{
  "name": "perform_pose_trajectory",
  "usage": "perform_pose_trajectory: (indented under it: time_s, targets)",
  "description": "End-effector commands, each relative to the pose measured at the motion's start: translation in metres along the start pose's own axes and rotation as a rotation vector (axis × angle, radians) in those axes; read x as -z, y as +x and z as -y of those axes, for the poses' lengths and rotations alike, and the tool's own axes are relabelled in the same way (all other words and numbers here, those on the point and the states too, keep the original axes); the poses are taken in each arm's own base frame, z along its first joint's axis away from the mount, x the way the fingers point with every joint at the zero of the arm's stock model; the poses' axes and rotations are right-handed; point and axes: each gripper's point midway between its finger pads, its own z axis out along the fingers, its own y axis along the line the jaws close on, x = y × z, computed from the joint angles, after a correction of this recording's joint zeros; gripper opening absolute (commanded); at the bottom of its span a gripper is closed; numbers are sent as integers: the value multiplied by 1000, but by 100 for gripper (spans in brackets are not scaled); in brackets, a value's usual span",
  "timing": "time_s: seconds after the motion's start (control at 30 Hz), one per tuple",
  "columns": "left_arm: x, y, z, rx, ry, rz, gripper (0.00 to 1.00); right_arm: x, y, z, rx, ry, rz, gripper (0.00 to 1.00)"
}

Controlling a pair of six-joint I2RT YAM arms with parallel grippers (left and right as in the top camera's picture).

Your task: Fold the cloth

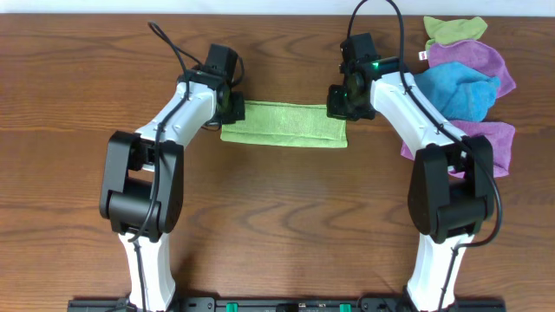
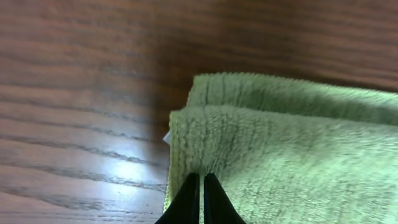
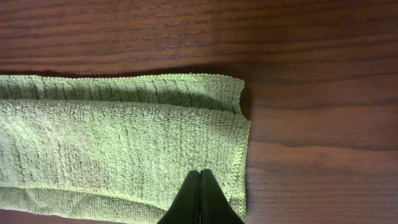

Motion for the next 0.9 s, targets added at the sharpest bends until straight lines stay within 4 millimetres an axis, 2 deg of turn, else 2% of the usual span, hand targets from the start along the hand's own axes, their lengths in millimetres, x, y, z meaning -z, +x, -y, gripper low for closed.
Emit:
perform_pose_trajectory:
  time_s: [0.0, 0.03, 0.07, 0.13, 0.17, 0.2, 0.3, 0.5, 0.77, 0.87]
  targets:
    - [-11, 12, 0, 21, 4, -33, 6, -2, -4, 11, -6, 16, 0, 2]
    - [-13, 14, -1, 24, 3, -36, 6, -2, -4, 13, -9, 17, -2, 2]
    - [-15, 17, -2, 24, 2, -39, 6, -2, -4, 13, -12, 15, -5, 8]
    - [-21, 24, -4, 31, 2, -51, 6, -1, -3, 19, -25, 15, -16, 37]
    - [-22, 27, -4, 32, 6, -59, 6, -1, -2, 21, -31, 17, -20, 46]
    - [-23, 30, -4, 33, 7, -67, 6, -1, -2, 26, -40, 19, -27, 59]
    - [-25, 34, -6, 32, 3, -77, 6, 2, 0, 24, -20, -91, -67, 73]
    - [-25, 34, -6, 33, 4, -76, 6, 6, 10, 14, 36, -349, -132, 83]
    - [-25, 34, -5, 32, 4, -76, 6, -5, 28, 6, 65, -557, -199, 83]
    - [-25, 34, -6, 33, 3, -77, 6, -17, 34, 12, 46, -557, -224, 81]
